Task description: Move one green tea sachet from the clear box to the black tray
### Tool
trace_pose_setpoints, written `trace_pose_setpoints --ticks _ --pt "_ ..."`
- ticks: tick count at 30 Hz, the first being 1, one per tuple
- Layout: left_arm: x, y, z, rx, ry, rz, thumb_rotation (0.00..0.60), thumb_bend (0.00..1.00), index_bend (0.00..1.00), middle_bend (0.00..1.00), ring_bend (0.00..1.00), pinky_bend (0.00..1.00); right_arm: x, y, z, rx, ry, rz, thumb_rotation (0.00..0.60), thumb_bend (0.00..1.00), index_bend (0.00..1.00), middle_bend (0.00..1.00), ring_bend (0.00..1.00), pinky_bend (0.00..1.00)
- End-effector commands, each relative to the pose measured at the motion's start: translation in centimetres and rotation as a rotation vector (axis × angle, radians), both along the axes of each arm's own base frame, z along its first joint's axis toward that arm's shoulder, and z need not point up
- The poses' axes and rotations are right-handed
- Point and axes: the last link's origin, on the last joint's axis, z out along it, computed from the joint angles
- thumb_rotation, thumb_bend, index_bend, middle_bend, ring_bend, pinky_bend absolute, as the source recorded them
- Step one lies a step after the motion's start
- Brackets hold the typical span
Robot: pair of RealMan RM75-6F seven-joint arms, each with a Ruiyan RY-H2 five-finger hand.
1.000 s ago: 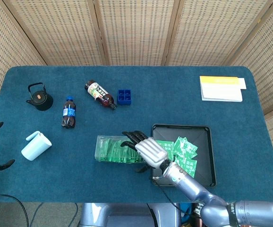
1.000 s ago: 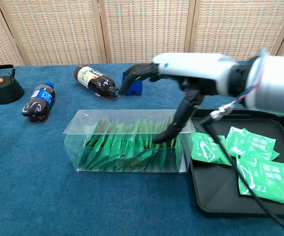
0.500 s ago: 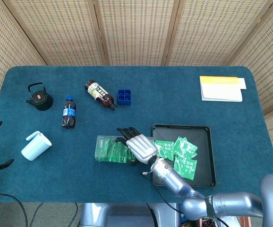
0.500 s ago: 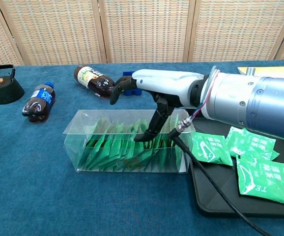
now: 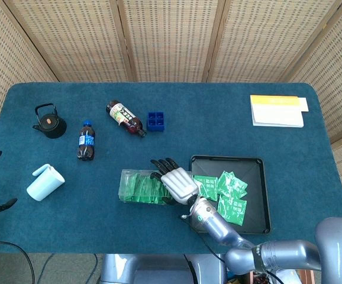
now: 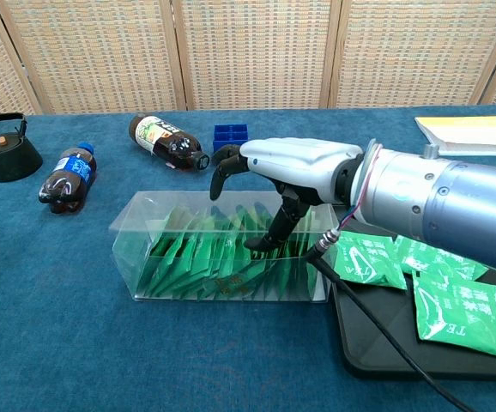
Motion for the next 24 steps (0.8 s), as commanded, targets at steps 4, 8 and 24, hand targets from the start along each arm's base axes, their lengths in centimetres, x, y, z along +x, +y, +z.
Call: trace_pose_setpoints --ticks 4,8,24 --pt "-0.1 0.1 0.1 0.003 -0.008 0.008 0.6 0.11 0.0 0.0 0.0 0.0 1.0 -0.8 0.9 -0.022 -0.041 -0.009 0.6 0.64 0.4 0.0 0.0 0.0" --pt "-0.1 0.2 0.2 0.002 -0.012 0.01 0.6 0.11 0.0 0.0 0.0 0.0 1.7 -1.9 1.6 -0.052 -0.054 -0.024 0.6 0.65 0.4 0.0 0.0 0.0" --pt "-0.6 0.5 0.6 -0.003 -0.039 0.023 0.6 0.11 0.0 0.0 0.0 0.0 2.9 -7.0 3.9 -0.119 -0.049 -0.255 0.6 0.65 0.43 0.0 0.0 0.0"
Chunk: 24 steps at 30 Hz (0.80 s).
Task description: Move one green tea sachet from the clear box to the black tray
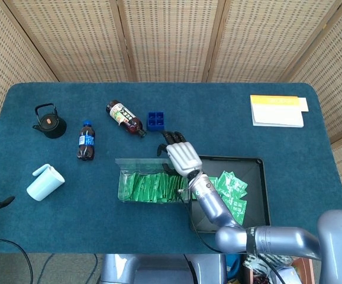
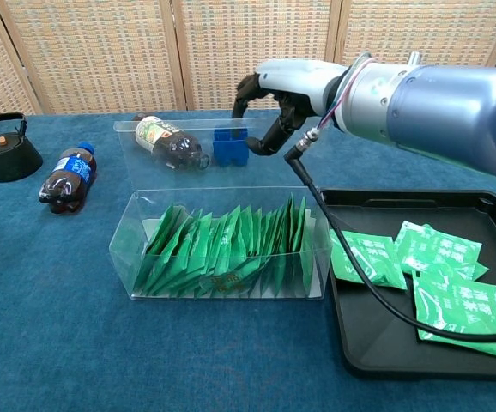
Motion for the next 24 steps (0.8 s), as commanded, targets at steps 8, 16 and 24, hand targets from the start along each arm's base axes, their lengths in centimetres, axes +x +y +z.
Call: trace_pose_setpoints --ticks 8,16,24 --pt "-0.11 0.13 0.02 -0.004 -0.006 0.004 0.6 0.11 0.0 0.0 0.0 0.0 -0.1 -2.32 0.8 0.021 0.027 -0.15 0.6 0.67 0.45 0.0 0.0 0.0" --pt "-0.15 0.18 0.0 -0.007 -0.007 0.005 0.6 0.11 0.0 0.0 0.0 0.0 0.1 -2.32 1.18 0.108 -0.003 -0.216 0.6 0.83 0.63 0.0 0.0 0.0" --pt "-0.11 0.19 -0.05 -0.008 -0.006 0.005 0.6 0.11 0.0 0.0 0.0 0.0 0.04 -2.08 1.09 0.147 0.01 -0.233 0.6 0.88 0.64 0.0 0.0 0.0"
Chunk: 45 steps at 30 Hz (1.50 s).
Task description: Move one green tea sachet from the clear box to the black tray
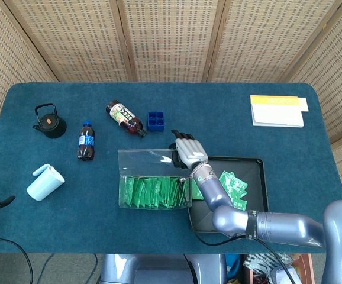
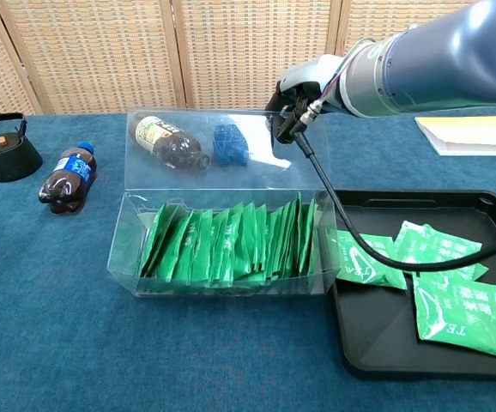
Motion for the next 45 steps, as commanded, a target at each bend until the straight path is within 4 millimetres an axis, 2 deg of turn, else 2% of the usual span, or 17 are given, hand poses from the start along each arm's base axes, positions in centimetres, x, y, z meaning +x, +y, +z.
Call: trace_pose_setpoints --ticks 1,2,4,5,6,9,11,17,21,27,37,45 --pt "0.0 0.0 0.0 0.001 -0.001 0.001 0.6 0.11 0.0 0.0 0.0 0.0 0.0 0.1 -0.1 0.008 0.001 0.001 0.6 0.87 0.59 0.0 0.0 0.0" --pt "0.0 0.0 0.0 0.0 -0.001 0.001 0.6 0.11 0.0 0.0 0.0 0.0 0.0 0.2 0.0 0.007 0.001 0.006 0.6 0.82 0.47 0.0 0.0 0.0" --pt "0.0 0.0 0.0 -0.001 -0.001 0.001 0.6 0.11 0.0 0.0 0.0 0.0 -0.2 0.2 0.0 0.0 0.01 0.02 0.6 0.63 0.22 0.0 0.0 0.0" --pt "0.0 0.0 0.0 -0.001 0.0 0.0 0.6 0.11 0.0 0.0 0.0 0.0 -0.2 0.2 0.1 -0.003 0.012 0.026 0.6 0.46 0.1 0.0 0.0 0.0" --pt "0.0 0.0 0.0 -0.003 0.0 0.0 0.6 0.11 0.0 0.0 0.0 0.0 -0.3 0.2 0.1 -0.011 0.012 0.03 0.6 0.33 0.03 0.0 0.0 0.0" --pt "0.0 0.0 0.0 -0.003 0.0 -0.001 0.6 0.11 0.0 0.0 0.0 0.0 -0.4 0.2 0.5 -0.051 0.025 0.06 0.6 0.13 0.0 0.0 0.0 0.0" --pt "0.0 0.0 -0.1 -0.004 0.001 -0.002 0.6 0.11 0.0 0.0 0.0 0.0 -0.5 0.4 0.9 -0.088 0.037 0.104 0.6 0.08 0.0 0.0 0.0 0.0" --pt "0.1 0.0 -0.2 -0.009 0.005 -0.005 0.6 0.11 0.0 0.0 0.0 0.0 -0.8 1.9 1.6 -0.14 0.016 0.241 0.6 0.08 0.03 0.0 0.0 0.0" --pt "0.2 0.0 -0.5 -0.015 0.014 -0.008 0.6 0.11 0.0 0.0 0.0 0.0 -0.5 3.0 1.7 -0.135 -0.037 0.329 0.6 0.14 0.25 0.0 0.0 0.0" --pt "0.3 0.1 -0.8 -0.019 0.023 -0.006 0.6 0.11 0.0 0.0 0.0 0.0 -0.2 4.2 0.7 -0.091 -0.052 0.444 0.6 0.26 0.37 0.0 0.0 0.0" --pt "0.3 0.2 -0.9 -0.023 0.029 -0.001 0.6 0.11 0.0 0.0 0.0 0.0 -0.7 4.8 -1.6 -0.069 0.134 0.606 0.6 0.29 0.39 0.0 0.0 0.0" --pt "0.2 0.3 -1.1 -0.031 0.032 0.0 0.6 0.11 0.0 0.0 0.0 0.0 -1.1 5.2 -1.8 -0.042 0.196 0.65 0.6 0.29 0.39 0.0 0.0 0.0"
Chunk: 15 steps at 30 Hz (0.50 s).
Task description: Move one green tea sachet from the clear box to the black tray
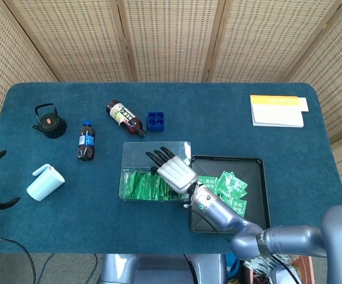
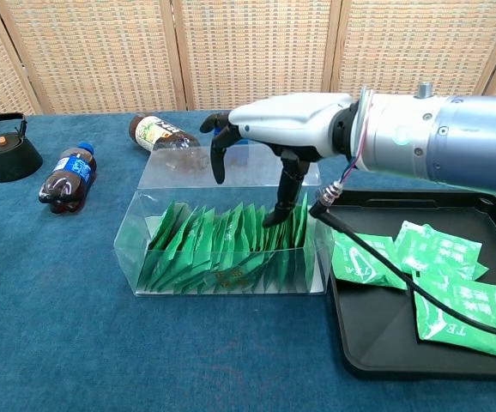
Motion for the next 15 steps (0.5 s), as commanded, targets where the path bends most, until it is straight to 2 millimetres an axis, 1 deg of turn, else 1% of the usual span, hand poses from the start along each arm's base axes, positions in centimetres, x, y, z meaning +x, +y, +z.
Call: trace_pose_setpoints --ticks 1,10,15 --pt "0.01 0.04 -0.07 -0.004 0.001 0.0 0.6 0.11 0.0 0.0 0.0 0.0 -0.14 0.26 -0.02 0.006 0.042 0.022 0.6 0.29 0.39 0.0 0.0 0.0" --pt "0.06 0.07 -0.14 -0.011 -0.001 -0.004 0.6 0.11 0.0 0.0 0.0 0.0 0.33 0.47 0.01 -0.017 0.134 0.083 0.6 0.29 0.39 0.0 0.0 0.0" --pt "0.07 0.13 -0.18 -0.013 -0.002 -0.004 0.6 0.11 0.0 0.0 0.0 0.0 0.44 0.61 0.33 -0.022 0.171 0.093 0.6 0.29 0.39 0.0 0.0 0.0"
